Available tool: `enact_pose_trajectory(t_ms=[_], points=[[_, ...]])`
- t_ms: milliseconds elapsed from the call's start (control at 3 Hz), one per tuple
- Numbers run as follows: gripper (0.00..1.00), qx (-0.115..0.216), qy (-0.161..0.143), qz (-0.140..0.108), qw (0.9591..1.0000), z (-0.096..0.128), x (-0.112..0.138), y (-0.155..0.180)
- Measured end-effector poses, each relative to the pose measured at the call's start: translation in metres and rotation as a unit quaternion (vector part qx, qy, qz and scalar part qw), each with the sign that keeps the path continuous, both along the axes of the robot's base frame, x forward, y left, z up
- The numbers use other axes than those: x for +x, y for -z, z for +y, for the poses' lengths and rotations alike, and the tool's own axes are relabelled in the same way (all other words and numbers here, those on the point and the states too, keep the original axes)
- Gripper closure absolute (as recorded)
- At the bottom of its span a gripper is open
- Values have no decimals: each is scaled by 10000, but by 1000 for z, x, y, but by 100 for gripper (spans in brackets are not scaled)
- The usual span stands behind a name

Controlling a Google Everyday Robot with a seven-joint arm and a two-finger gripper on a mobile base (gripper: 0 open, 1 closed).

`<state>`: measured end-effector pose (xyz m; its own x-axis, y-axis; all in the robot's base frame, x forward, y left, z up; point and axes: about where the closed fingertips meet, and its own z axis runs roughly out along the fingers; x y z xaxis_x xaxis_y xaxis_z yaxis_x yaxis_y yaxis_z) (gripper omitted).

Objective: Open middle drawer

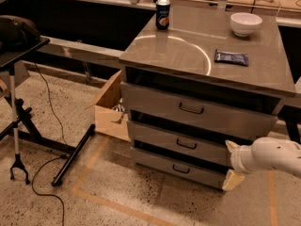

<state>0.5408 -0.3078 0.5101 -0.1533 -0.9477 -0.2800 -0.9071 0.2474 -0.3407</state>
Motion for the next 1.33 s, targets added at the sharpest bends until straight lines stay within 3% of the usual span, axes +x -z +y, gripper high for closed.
enact_pose_trajectory(t_ms=[1000, 1333], points=[[0, 7, -164, -398, 9991, 11, 63, 37], [0, -26, -90, -311, 9995, 14, 78, 59]])
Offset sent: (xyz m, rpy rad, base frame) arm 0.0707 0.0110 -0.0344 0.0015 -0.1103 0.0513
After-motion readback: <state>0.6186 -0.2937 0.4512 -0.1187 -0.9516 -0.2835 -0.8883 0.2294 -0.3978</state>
